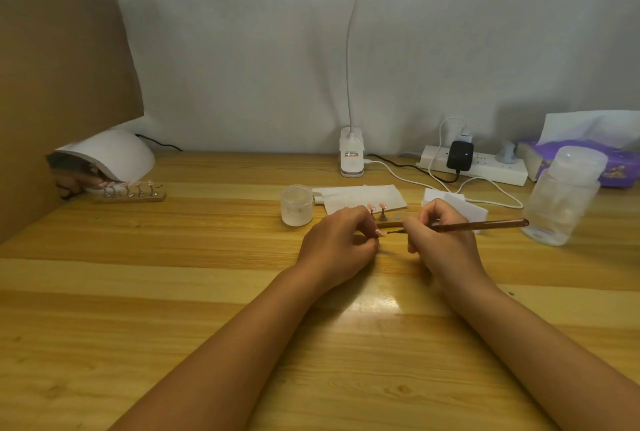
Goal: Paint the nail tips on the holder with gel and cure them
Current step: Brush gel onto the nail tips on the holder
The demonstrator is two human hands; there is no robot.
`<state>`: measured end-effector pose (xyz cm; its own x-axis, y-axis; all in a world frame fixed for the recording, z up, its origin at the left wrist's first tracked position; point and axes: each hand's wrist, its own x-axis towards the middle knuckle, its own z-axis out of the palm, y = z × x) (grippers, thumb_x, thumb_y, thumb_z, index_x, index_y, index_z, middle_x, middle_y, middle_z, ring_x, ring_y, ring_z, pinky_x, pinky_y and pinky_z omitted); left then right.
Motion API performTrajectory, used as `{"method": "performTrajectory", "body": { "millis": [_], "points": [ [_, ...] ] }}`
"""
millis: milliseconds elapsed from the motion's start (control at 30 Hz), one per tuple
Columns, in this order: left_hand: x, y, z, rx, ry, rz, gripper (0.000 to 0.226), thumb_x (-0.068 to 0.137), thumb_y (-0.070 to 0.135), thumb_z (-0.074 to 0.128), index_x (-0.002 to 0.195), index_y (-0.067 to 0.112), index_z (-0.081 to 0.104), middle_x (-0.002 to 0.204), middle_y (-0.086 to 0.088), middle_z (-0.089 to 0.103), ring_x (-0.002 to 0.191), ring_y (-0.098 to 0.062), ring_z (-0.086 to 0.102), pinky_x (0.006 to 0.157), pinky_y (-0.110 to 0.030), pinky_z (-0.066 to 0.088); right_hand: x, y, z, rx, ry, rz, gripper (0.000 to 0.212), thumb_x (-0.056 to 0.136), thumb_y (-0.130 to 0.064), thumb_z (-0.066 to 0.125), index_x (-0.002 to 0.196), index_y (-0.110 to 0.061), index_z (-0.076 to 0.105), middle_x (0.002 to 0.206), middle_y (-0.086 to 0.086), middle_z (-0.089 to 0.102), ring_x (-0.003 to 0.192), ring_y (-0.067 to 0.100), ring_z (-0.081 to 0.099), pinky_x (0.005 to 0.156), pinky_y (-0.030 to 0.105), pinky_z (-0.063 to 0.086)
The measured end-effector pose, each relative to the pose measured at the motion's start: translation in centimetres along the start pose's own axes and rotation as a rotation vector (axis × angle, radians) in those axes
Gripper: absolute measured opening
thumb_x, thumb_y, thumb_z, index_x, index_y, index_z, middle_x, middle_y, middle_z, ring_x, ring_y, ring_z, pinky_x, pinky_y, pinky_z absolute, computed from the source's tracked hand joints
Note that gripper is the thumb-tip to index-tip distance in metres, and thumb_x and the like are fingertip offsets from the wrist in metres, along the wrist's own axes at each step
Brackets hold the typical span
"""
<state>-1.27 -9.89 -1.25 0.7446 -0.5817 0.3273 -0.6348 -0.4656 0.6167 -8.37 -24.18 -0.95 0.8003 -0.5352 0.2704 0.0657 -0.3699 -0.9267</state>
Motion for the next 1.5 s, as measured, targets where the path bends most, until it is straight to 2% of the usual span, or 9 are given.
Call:
{"method": "performTrajectory", "body": {
  "millis": [133, 233, 300, 433, 600, 800, 933, 1167, 1500],
  "points": [
    [0.0, -0.1, 0.0, 0.005, 0.003, 0.001, 0.013, 0.09, 0.023, 0.066, 0.087, 0.033, 0.058, 0.104, 0.01, 0.065, 0.095, -0.008, 0.06, 0.077, -0.031, 0.051, 0.0, 0.0, -0.2, 0.075, -0.024, 0.01, 0.016, 0.091, -0.024, 0.064, 0.091, -0.013, 0.054, 0.067, 0.001, 0.067, 0.052, -0.001, 0.054, 0.056, 0.03, 0.042],
    [0.0, -0.1, 0.0, 0.006, 0.008, 0.005, 0.013, 0.09, 0.023, 0.066, 0.088, 0.033, 0.058, 0.104, 0.01, 0.066, 0.093, -0.008, 0.059, 0.074, -0.028, 0.047, 0.2, 0.2, -0.2, 0.031, -0.076, 0.009, 0.017, 0.09, -0.027, 0.066, 0.095, -0.019, 0.052, 0.083, 0.006, 0.066, 0.069, 0.014, 0.059, 0.061, 0.033, 0.047],
    [0.0, -0.2, 0.0, -0.001, 0.006, 0.007, 0.014, 0.09, 0.023, 0.066, 0.088, 0.033, 0.058, 0.105, 0.009, 0.066, 0.098, -0.009, 0.061, 0.078, -0.032, 0.051, 0.2, 0.4, -0.1, 0.009, -0.096, 0.002, 0.014, 0.09, -0.026, 0.066, 0.092, -0.021, 0.054, 0.085, 0.006, 0.063, 0.072, 0.018, 0.057, 0.062, 0.034, 0.048],
    [0.0, -0.2, 0.0, -0.007, 0.004, 0.002, 0.012, 0.091, 0.024, 0.067, 0.089, 0.033, 0.059, 0.107, 0.009, 0.067, 0.099, -0.01, 0.061, 0.08, -0.033, 0.052, 0.3, 0.6, 0.0, 0.001, -0.091, -0.01, 0.009, 0.091, -0.024, 0.065, 0.09, -0.021, 0.056, 0.079, 0.003, 0.061, 0.068, 0.014, 0.055, 0.058, 0.029, 0.046],
    [0.0, -0.4, 0.0, -0.011, 0.0, 0.003, 0.011, 0.091, 0.024, 0.066, 0.09, 0.033, 0.06, 0.105, 0.01, 0.067, 0.09, -0.008, 0.057, 0.076, -0.03, 0.048, 0.2, 0.2, -0.1, 0.096, -0.103, 0.023, 0.014, 0.094, -0.027, 0.062, 0.095, -0.015, 0.055, 0.058, -0.005, 0.064, 0.047, 0.003, 0.055, 0.042, 0.016, 0.043],
    [0.0, -0.4, 0.0, -0.015, 0.005, 0.025, 0.013, 0.09, 0.022, 0.067, 0.089, 0.033, 0.06, 0.101, 0.01, 0.068, 0.08, -0.003, 0.055, 0.072, -0.03, 0.047, -0.2, -0.1, -0.2, 0.101, -0.077, 0.002, 0.02, 0.094, -0.029, 0.062, 0.094, -0.01, 0.055, 0.062, -0.004, 0.066, 0.045, 0.003, 0.051, 0.041, 0.016, 0.041],
    [0.1, -0.4, 0.1, -0.013, 0.002, 0.021, 0.012, 0.089, 0.022, 0.068, 0.089, 0.033, 0.061, 0.101, 0.011, 0.068, 0.096, -0.007, 0.062, 0.08, -0.037, 0.053, -0.2, -0.4, -0.2, 0.118, -0.094, 0.04, 0.017, 0.092, -0.022, 0.062, 0.091, -0.008, 0.052, 0.057, -0.002, 0.065, 0.042, 0.004, 0.048, 0.038, 0.017, 0.038],
    [0.1, -0.5, 0.1, -0.002, 0.011, 0.029, 0.012, 0.089, 0.024, 0.068, 0.089, 0.034, 0.061, 0.101, 0.01, 0.067, 0.085, -0.006, 0.056, 0.073, -0.032, 0.051, -0.4, -0.6, -0.2, 0.071, -0.085, 0.045, 0.016, 0.092, -0.02, 0.061, 0.079, -0.013, 0.053, 0.056, 0.001, 0.064, 0.045, 0.006, 0.048, 0.046, 0.022, 0.037],
    [0.0, -0.2, -0.1, 0.026, -0.01, 0.023, 0.013, 0.089, 0.025, 0.067, 0.089, 0.033, 0.058, 0.103, 0.009, 0.066, 0.096, -0.009, 0.061, 0.078, -0.037, 0.054, -0.4, -0.5, 0.0, -0.008, -0.108, 0.027, 0.017, 0.091, -0.02, 0.062, 0.079, -0.012, 0.054, 0.056, 0.0, 0.066, 0.045, -0.002, 0.052, 0.056, 0.028, 0.038]
  ]
}}
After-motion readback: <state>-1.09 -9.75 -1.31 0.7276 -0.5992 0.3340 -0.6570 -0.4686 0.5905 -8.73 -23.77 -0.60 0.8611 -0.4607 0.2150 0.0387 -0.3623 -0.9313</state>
